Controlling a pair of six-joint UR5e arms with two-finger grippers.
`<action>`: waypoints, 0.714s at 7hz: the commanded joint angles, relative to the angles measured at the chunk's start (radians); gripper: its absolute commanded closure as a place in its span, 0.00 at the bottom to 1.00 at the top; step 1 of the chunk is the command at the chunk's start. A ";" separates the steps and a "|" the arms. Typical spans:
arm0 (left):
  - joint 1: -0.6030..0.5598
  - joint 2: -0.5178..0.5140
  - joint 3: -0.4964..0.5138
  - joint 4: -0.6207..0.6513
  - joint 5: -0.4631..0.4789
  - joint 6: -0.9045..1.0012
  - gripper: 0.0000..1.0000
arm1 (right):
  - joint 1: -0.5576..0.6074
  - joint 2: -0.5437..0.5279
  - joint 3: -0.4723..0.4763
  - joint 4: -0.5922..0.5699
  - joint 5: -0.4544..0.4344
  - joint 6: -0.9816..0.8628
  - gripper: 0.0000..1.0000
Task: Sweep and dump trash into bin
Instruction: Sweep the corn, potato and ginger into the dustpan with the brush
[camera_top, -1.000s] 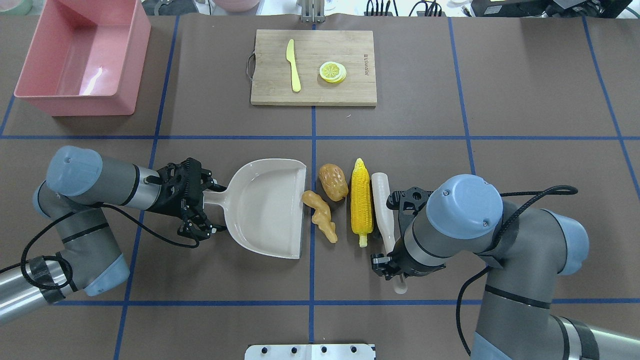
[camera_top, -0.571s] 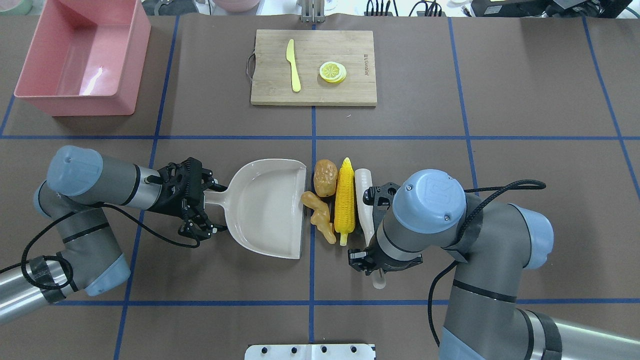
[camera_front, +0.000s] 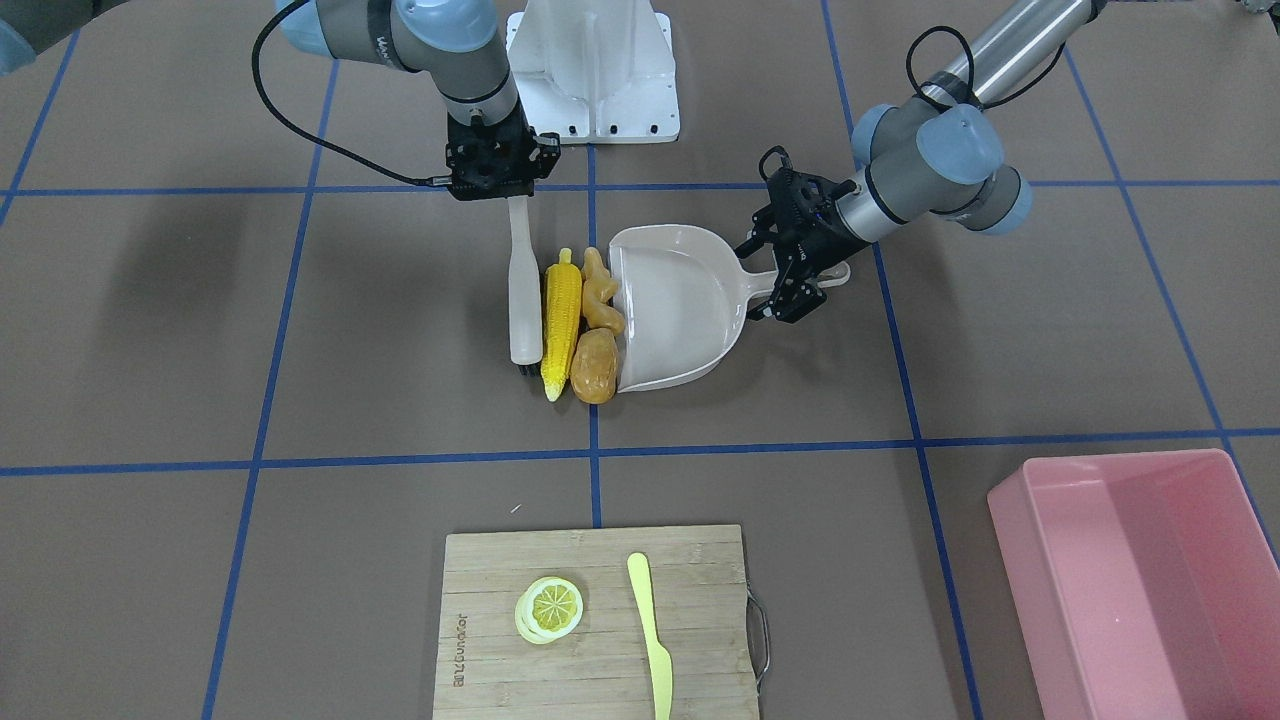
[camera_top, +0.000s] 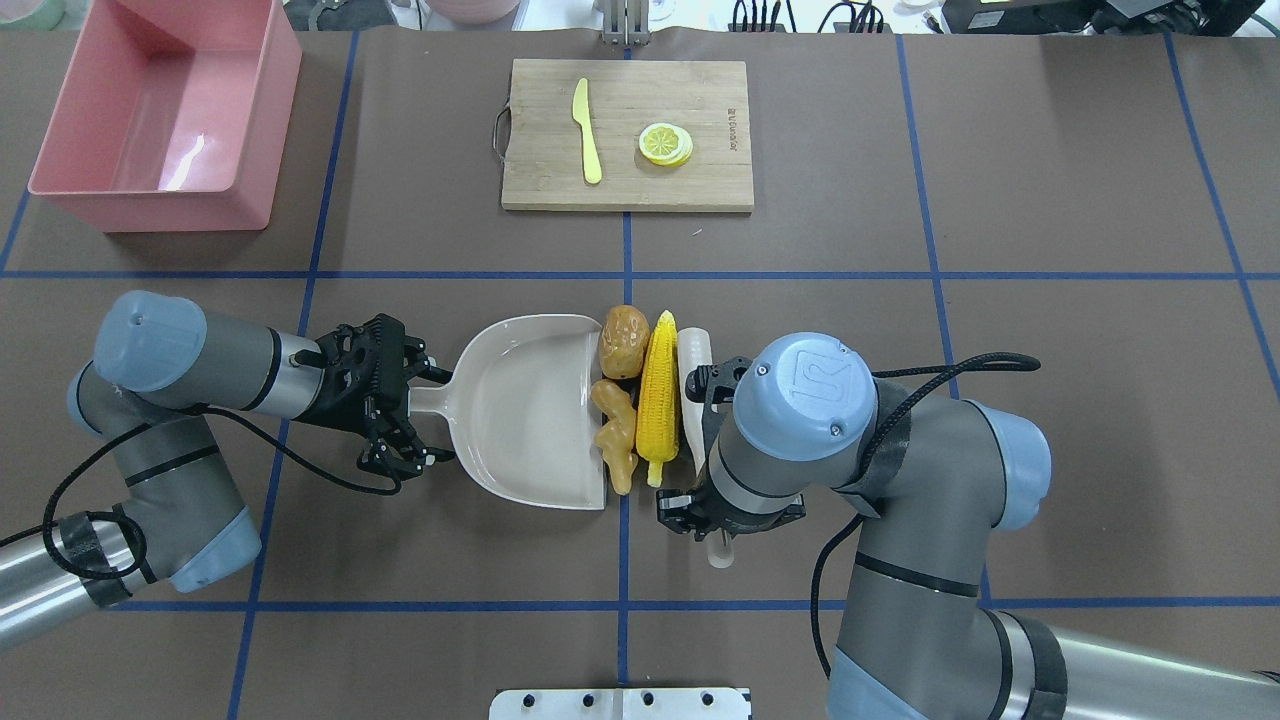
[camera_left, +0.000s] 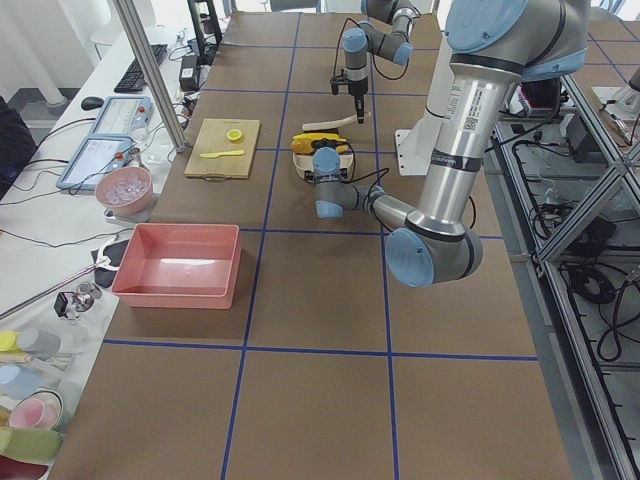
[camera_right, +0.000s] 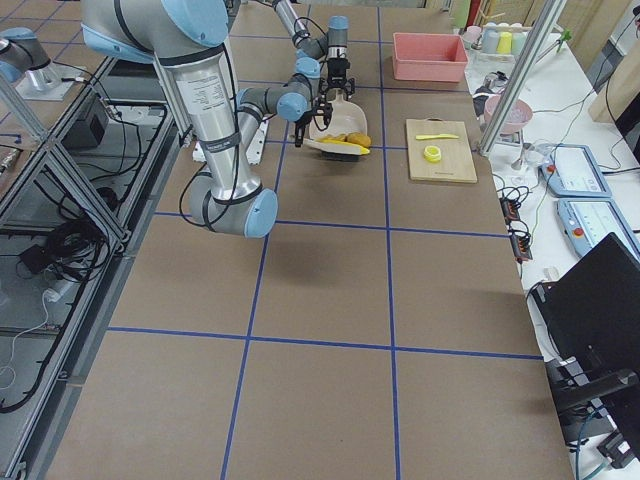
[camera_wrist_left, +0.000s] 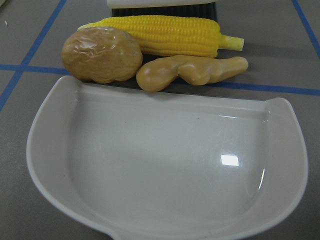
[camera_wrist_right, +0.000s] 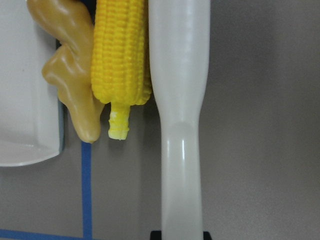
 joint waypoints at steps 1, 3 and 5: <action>0.001 0.000 0.000 0.002 0.001 0.000 0.03 | 0.000 0.059 -0.046 -0.003 -0.003 0.000 1.00; 0.001 0.000 -0.002 0.002 0.001 0.000 0.03 | 0.000 0.098 -0.069 -0.003 -0.004 0.000 1.00; 0.001 0.000 0.000 0.003 0.001 -0.002 0.03 | 0.000 0.141 -0.100 -0.004 -0.003 0.000 1.00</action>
